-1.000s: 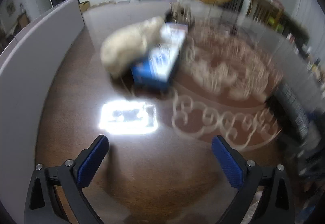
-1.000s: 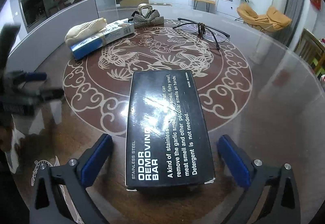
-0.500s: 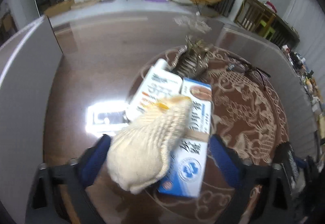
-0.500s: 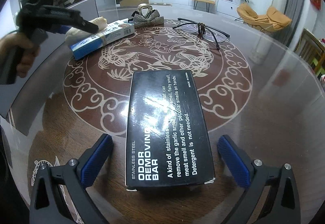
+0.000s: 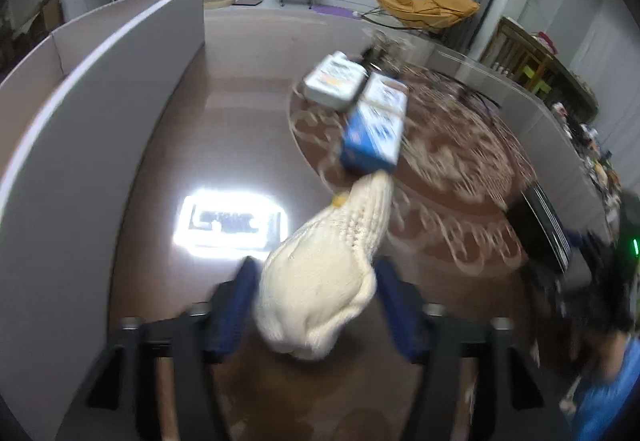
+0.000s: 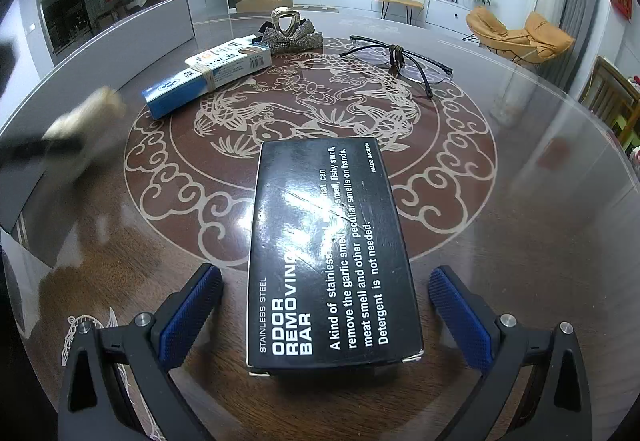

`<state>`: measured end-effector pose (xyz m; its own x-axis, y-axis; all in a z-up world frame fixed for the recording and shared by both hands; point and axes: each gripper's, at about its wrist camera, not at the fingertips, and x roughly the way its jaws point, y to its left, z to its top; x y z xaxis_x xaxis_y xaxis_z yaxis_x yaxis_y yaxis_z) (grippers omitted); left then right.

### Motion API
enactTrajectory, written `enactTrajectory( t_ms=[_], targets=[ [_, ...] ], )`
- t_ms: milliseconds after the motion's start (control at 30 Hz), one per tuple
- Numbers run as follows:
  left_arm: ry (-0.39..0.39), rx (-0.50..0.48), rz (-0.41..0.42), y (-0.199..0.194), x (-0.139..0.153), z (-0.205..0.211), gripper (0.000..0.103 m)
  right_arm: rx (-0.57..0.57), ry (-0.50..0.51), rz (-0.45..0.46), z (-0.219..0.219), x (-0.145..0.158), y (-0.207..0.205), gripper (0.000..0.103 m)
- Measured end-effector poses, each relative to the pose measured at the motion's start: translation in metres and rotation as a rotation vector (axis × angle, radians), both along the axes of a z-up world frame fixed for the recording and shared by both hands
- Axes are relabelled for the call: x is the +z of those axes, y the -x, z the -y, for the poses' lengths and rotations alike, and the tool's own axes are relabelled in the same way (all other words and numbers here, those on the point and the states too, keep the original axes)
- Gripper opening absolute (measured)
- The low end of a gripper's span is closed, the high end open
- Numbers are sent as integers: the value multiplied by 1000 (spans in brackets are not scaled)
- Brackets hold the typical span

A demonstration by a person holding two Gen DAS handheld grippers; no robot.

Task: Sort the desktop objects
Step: 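Lift the black box with the right gripper while the left gripper grasps the white knit hat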

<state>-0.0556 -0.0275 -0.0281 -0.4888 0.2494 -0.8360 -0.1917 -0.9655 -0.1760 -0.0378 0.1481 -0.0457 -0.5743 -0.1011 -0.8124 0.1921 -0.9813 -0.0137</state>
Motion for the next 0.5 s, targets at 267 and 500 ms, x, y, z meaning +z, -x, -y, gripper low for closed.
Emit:
enactTrajectory(
  t_ms=[267,500],
  targets=[
    [52,-80,3,10,-21,-25,103,0,0,0,0,0,0,103],
    [159,-167,-91,-4,-29,-49,103,0,0,0,0,0,0,103]
  ],
)
